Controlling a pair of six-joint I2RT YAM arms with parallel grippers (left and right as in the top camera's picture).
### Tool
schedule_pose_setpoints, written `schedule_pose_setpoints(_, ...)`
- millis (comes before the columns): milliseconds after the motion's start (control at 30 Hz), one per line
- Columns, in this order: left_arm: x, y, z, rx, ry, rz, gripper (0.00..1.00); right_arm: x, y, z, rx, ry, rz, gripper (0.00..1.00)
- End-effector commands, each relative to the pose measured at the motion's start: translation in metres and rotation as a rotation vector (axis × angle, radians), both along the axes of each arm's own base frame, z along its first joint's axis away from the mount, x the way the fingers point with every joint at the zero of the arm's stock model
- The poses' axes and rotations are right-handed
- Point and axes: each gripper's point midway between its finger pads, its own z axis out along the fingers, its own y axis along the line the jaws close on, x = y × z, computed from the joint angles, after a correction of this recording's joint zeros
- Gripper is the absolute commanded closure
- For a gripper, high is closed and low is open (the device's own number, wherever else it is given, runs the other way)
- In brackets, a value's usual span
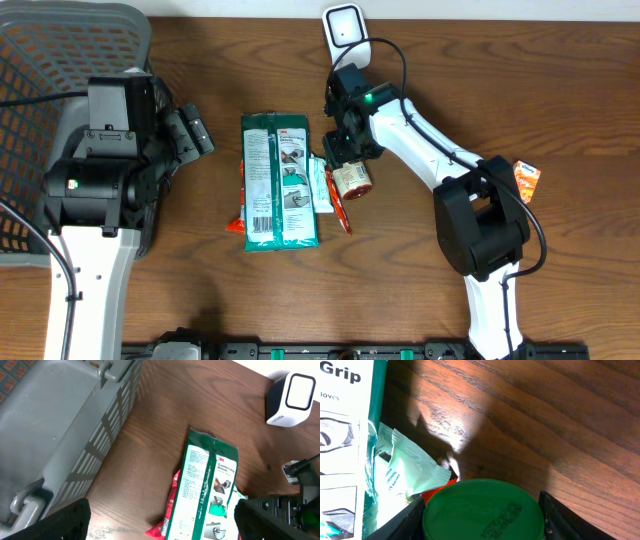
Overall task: Scan the item barcode
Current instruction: 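Grasp the Knorr jar with the right gripper and lift it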
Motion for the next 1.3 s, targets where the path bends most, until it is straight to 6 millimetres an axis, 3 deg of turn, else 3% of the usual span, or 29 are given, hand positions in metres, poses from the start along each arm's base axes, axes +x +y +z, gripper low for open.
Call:
schedule_pose_setpoints(0,0.000,0.003,0.003,0.015,-0.004,-0.001,0.09,-0.004,0.004,-0.002,-0.011,0.004,0.020,0.45)
schedule_pose_setpoints(100,0.000,0.003,0.003,0.015,-0.004,-0.001,0.09,-0.004,0.001,-0.003,-0.033,-0.002,0.030,0.50)
schedule_pose_setpoints(200,0.000,0.003,0.003,0.015,-0.004,-0.001,0.09,0.000,-0.010,-0.004,-0.083,-0.021,0.018,0.50)
schedule_pose_setpoints(567,0.000,0.003,0.003,0.015,-0.004,-0.001,0.09,0.000,-0.018,0.000,-0.121,-0.025,0.020,0.56)
schedule_pose_setpoints(733,0.000,0.003,0.003,0.015,-0.004,-0.001,0.09,-0.002,-0.020,0.013,-0.122,-0.024,0.019,0.46)
schedule_pose_setpoints(1267,0.000,0.003,0.003,0.015,-0.004,-0.001,0.09,-0.021,-0.030,0.009,-0.166,0.047,0.051,0.24)
